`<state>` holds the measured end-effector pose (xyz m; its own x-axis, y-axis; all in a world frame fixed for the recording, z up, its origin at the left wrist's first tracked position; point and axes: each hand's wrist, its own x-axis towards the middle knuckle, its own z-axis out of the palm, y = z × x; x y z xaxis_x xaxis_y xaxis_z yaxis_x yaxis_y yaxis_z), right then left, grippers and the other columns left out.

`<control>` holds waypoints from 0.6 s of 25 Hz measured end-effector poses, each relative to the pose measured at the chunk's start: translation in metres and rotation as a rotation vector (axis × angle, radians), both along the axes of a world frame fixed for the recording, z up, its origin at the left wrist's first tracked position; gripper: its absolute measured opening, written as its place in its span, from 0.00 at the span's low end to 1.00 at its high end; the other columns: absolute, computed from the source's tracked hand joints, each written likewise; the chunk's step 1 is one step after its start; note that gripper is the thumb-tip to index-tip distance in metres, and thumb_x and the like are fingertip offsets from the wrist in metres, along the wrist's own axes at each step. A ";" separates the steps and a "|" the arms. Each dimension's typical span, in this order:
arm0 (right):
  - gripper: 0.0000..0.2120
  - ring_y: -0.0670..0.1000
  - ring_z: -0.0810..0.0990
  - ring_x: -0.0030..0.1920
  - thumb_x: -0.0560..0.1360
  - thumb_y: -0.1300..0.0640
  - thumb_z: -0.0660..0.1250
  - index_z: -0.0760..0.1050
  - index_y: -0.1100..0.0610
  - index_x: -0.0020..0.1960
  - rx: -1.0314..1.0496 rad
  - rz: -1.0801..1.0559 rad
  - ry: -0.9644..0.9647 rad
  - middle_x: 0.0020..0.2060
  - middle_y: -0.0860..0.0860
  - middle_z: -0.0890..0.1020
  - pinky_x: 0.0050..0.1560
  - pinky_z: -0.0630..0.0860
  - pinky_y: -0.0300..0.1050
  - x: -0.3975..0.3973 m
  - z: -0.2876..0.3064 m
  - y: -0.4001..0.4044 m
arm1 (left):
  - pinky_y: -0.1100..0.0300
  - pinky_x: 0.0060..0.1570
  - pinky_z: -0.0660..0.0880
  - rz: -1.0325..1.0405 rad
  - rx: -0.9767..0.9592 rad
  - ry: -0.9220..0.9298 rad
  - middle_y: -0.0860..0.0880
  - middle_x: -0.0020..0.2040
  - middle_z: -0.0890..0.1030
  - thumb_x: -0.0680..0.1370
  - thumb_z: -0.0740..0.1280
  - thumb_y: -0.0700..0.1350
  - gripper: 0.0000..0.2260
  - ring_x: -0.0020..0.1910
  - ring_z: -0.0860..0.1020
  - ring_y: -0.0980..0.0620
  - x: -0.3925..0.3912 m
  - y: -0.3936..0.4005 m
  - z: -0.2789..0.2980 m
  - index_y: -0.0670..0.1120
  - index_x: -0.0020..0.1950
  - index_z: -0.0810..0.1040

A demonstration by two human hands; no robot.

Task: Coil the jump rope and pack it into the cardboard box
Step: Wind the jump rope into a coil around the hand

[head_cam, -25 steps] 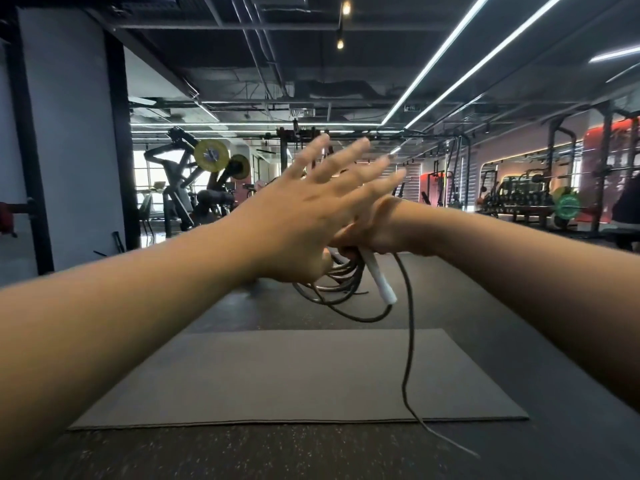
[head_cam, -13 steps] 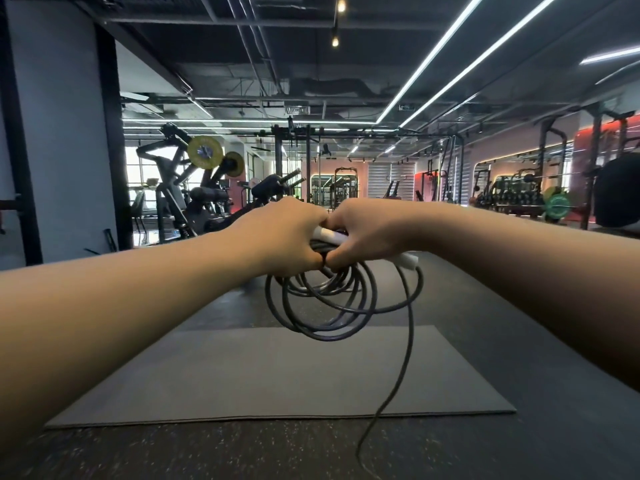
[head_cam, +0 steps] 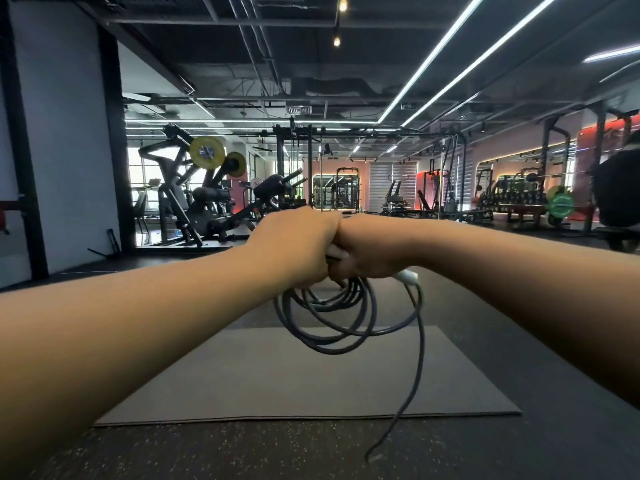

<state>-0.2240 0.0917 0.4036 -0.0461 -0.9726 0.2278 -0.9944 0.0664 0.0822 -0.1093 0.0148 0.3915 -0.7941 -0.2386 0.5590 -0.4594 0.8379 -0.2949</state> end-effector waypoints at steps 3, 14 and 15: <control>0.07 0.53 0.76 0.37 0.74 0.50 0.72 0.78 0.53 0.46 0.020 -0.041 0.032 0.37 0.51 0.80 0.37 0.70 0.44 -0.005 -0.002 0.003 | 0.53 0.46 0.76 -0.056 0.215 -0.126 0.48 0.53 0.82 0.76 0.69 0.51 0.11 0.50 0.79 0.44 0.001 -0.009 -0.002 0.53 0.57 0.75; 0.23 0.48 0.69 0.22 0.75 0.38 0.71 0.76 0.58 0.35 -0.115 -0.208 -0.465 0.20 0.46 0.71 0.26 0.70 0.41 -0.067 0.029 0.051 | 0.59 0.31 0.68 0.349 -0.021 -0.079 0.54 0.37 0.75 0.77 0.61 0.48 0.03 0.34 0.74 0.53 0.055 -0.067 -0.008 0.54 0.46 0.74; 0.24 0.47 0.69 0.21 0.75 0.37 0.70 0.76 0.58 0.36 -0.181 -0.203 -0.480 0.21 0.47 0.71 0.25 0.70 0.40 -0.068 0.027 0.048 | 0.58 0.32 0.70 0.354 0.105 0.015 0.53 0.37 0.76 0.77 0.62 0.49 0.03 0.35 0.76 0.51 0.054 -0.073 -0.011 0.53 0.45 0.75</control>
